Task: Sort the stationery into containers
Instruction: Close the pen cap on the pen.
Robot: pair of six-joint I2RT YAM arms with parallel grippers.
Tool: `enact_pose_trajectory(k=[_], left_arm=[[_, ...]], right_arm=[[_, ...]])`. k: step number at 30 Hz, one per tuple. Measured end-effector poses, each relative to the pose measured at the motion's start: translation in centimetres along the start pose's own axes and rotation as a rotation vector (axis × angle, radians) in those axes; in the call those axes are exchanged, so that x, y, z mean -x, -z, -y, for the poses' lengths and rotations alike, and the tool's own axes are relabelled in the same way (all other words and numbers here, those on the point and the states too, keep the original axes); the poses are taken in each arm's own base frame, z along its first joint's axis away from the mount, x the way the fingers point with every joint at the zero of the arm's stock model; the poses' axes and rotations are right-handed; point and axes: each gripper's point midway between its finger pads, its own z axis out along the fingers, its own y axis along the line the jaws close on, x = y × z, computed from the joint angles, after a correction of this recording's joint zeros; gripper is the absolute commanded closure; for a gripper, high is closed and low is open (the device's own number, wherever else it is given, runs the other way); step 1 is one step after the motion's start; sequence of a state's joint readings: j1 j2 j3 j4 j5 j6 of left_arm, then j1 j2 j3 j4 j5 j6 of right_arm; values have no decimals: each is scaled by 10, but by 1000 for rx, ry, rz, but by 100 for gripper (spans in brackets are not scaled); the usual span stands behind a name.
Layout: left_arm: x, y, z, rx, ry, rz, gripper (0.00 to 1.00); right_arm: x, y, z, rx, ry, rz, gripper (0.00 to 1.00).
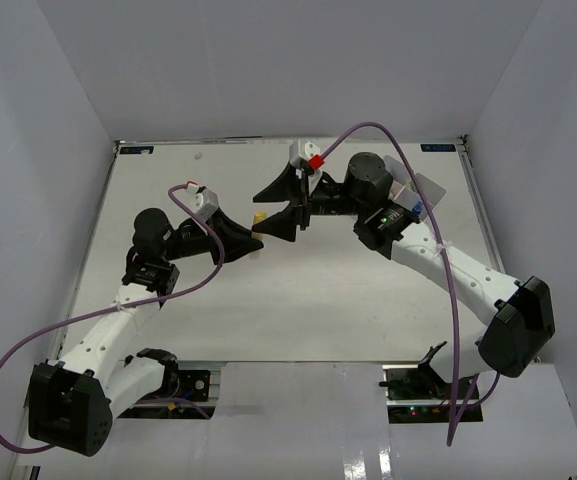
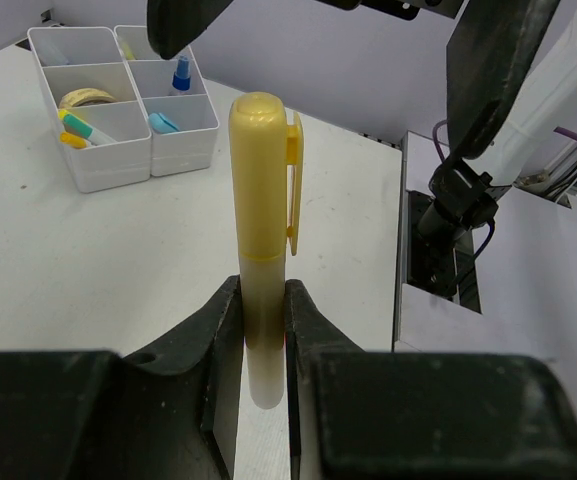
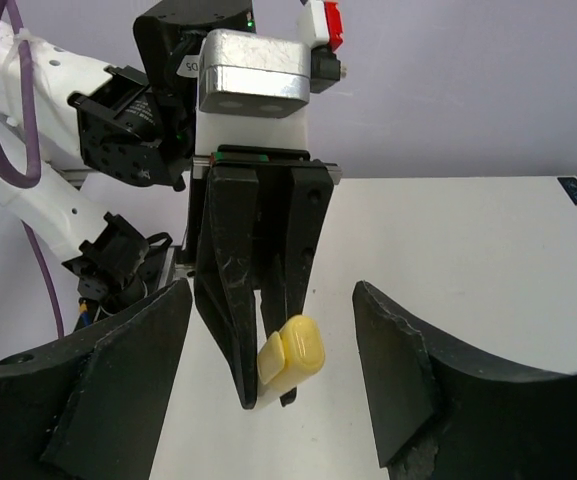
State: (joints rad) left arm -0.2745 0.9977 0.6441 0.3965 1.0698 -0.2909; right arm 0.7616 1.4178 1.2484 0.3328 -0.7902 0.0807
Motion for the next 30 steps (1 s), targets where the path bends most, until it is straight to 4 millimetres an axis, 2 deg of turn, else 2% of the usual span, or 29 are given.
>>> enact_pose_trajectory(k=[4,11,13,14,23,30], left_arm=[[0,0,0,0,3,0,100],[0,0,0,0,7,1,100],[0,0,0,0,8,1,100],[1,0,0,0,6,2,100],[2,0,2,-7,2,6,100],[5,-1,4,-20,-5,13,100]], right_arm=[[1,-9,0,19,-8,5,34],[-12,-21,4,32,-49,-12,52],[-13,-23,4,35,-55,-12,54],[-13,-23,4,37,-56,-10,58],[-11,-26,5,39,-58,4,75],[-7,-27,3,50,-55,19,83]])
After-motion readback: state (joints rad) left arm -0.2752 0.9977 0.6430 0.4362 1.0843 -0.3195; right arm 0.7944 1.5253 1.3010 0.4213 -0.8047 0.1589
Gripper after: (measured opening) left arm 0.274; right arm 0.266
